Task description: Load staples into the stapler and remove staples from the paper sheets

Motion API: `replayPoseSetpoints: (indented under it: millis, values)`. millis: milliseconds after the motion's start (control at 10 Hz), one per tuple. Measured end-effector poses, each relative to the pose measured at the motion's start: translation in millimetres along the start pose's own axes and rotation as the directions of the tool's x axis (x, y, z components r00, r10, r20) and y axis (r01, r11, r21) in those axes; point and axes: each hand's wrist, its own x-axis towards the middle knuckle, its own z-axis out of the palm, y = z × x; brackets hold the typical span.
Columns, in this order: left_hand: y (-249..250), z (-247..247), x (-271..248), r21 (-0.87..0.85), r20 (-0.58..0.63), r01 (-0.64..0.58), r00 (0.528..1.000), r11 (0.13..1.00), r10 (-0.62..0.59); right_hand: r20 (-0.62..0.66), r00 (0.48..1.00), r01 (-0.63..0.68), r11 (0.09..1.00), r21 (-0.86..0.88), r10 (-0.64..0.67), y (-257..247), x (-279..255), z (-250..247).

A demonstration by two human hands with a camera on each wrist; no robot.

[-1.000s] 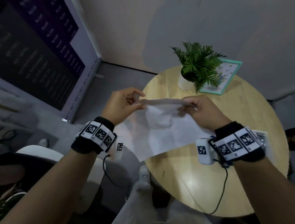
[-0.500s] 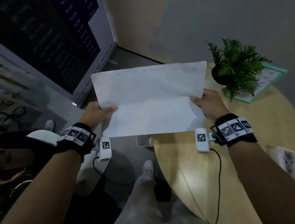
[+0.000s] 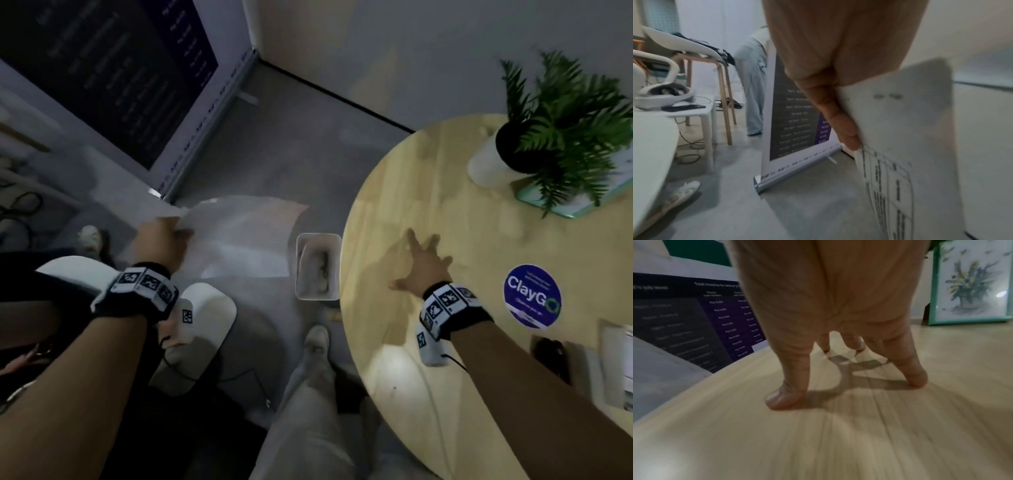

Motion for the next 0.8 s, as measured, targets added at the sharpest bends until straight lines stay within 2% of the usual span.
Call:
replayPoseSetpoints:
  millis: [200,400,500,600,700,800]
  values:
    - [15.7,97.2,7.5,0.019,0.154,-0.003,0.988,1.000,0.000,-0.031,0.999,0.013,0.999,0.043,-0.012,3.8,3.2,6.5]
    - [40.2,183.4,14.8,0.070,0.258,-0.134,0.960,0.988,0.112,-0.064,0.998,0.021,0.998,0.059,-0.017,6.0,9.8,11.3]
    - [49.9,212.7,14.6,0.087,0.337,-0.179,0.931,0.980,0.140,-0.067,0.998,0.021,0.998,0.056,-0.017,7.8,11.9,12.6]
    - [58.3,222.7,13.1,0.079,0.399,-0.142,0.911,0.987,0.099,-0.051,0.999,0.015,0.998,0.068,-0.012,7.8,12.2,13.1]
    - [57.3,226.1,15.0,0.067,0.368,-0.155,0.922,0.986,0.120,-0.038,0.999,0.005,0.998,0.068,-0.003,6.7,12.3,12.3]
    - [51.8,213.0,9.9,0.066,0.320,-0.115,0.943,0.991,0.088,-0.038,0.999,0.010,0.995,0.096,-0.007,6.0,11.6,11.0]
